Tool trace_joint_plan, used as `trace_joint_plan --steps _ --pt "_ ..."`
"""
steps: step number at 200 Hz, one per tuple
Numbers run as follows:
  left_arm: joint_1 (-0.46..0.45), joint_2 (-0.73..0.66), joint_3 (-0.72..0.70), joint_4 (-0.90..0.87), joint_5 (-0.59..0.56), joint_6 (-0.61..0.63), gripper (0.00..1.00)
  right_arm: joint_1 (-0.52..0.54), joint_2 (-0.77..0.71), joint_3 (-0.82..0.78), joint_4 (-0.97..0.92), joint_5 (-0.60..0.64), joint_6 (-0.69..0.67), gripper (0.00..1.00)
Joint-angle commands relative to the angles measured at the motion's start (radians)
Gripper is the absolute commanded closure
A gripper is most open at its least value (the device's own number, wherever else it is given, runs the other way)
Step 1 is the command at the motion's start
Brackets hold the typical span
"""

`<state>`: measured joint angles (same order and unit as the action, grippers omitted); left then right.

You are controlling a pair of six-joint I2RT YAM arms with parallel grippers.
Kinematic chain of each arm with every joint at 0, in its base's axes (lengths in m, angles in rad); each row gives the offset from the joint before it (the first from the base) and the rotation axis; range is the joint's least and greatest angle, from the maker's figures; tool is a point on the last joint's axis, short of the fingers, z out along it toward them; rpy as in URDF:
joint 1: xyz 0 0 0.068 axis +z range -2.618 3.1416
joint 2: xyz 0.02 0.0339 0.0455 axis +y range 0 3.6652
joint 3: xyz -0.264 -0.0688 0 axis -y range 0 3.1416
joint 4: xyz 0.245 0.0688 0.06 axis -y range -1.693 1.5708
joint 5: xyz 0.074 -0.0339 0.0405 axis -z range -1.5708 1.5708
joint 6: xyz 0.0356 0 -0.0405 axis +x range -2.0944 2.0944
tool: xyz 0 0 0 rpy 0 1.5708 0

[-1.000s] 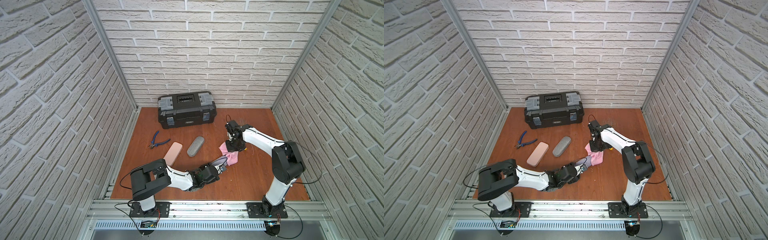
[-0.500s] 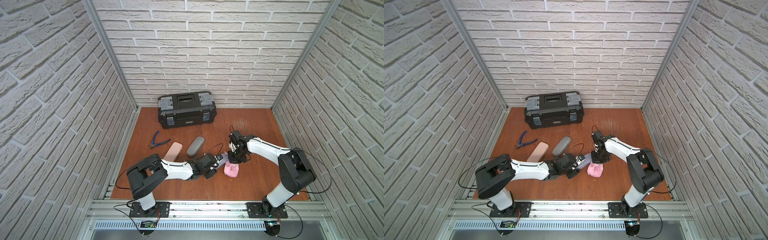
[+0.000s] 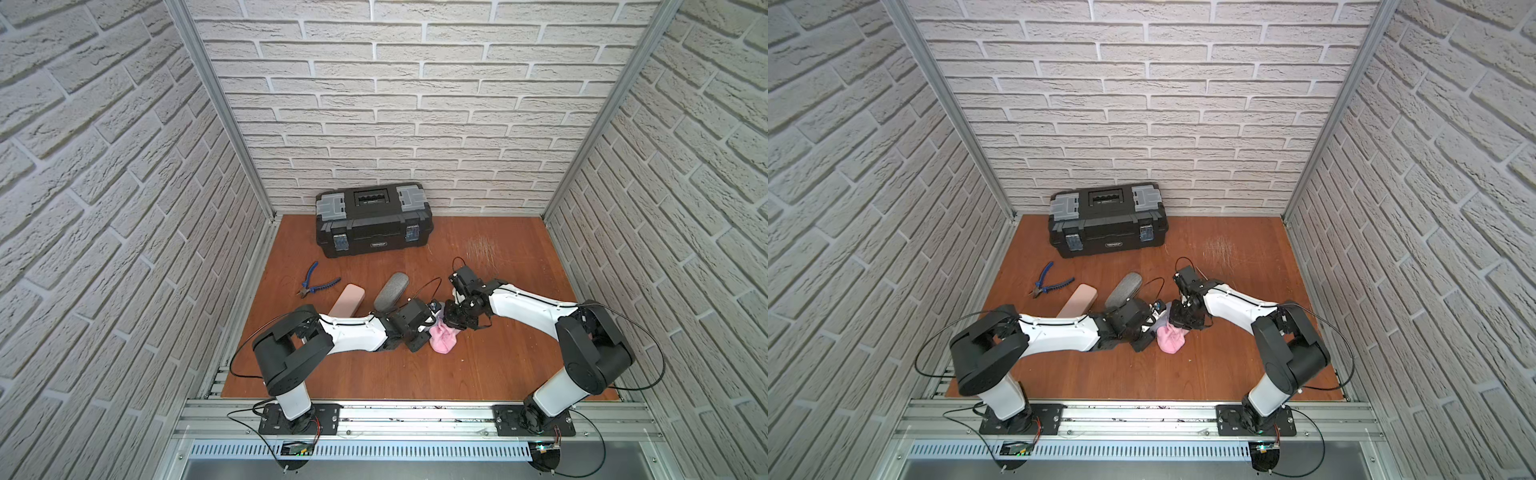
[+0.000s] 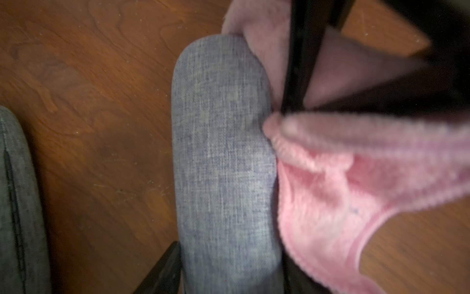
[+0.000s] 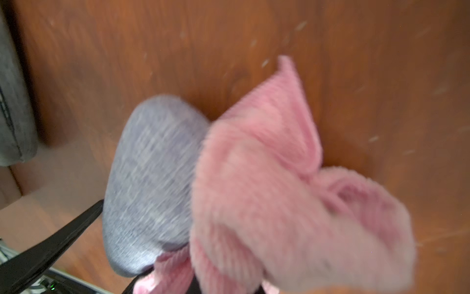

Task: Wipe the eyeglass case
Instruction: Wipe the dirt from the eyeglass case, then place the eyeglass case at the center of the board.

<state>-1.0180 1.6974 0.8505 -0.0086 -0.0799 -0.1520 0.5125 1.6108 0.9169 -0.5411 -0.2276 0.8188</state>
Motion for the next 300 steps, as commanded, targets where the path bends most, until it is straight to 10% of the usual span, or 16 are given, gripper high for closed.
trace_joint_plan --steps 1,63,159,225,300 --pt "-0.008 0.039 0.01 -0.036 0.124 0.017 0.93 0.104 -0.049 -0.023 0.202 -0.217 0.127 0.97" --pt "-0.007 0.018 -0.018 -0.007 0.16 0.032 0.94 0.028 0.003 0.038 0.237 -0.222 0.131 0.98" --pt "-0.008 0.024 -0.044 0.006 0.119 0.002 0.93 -0.164 -0.079 0.206 -0.175 0.175 -0.214 0.97" --pt "-0.01 0.016 -0.051 0.012 0.101 -0.008 0.91 -0.023 -0.009 -0.006 0.09 -0.163 0.06 0.97" --pt "-0.007 -0.016 -0.018 -0.067 0.143 -0.076 0.64 -0.222 -0.059 0.183 -0.31 0.374 -0.341 0.97"
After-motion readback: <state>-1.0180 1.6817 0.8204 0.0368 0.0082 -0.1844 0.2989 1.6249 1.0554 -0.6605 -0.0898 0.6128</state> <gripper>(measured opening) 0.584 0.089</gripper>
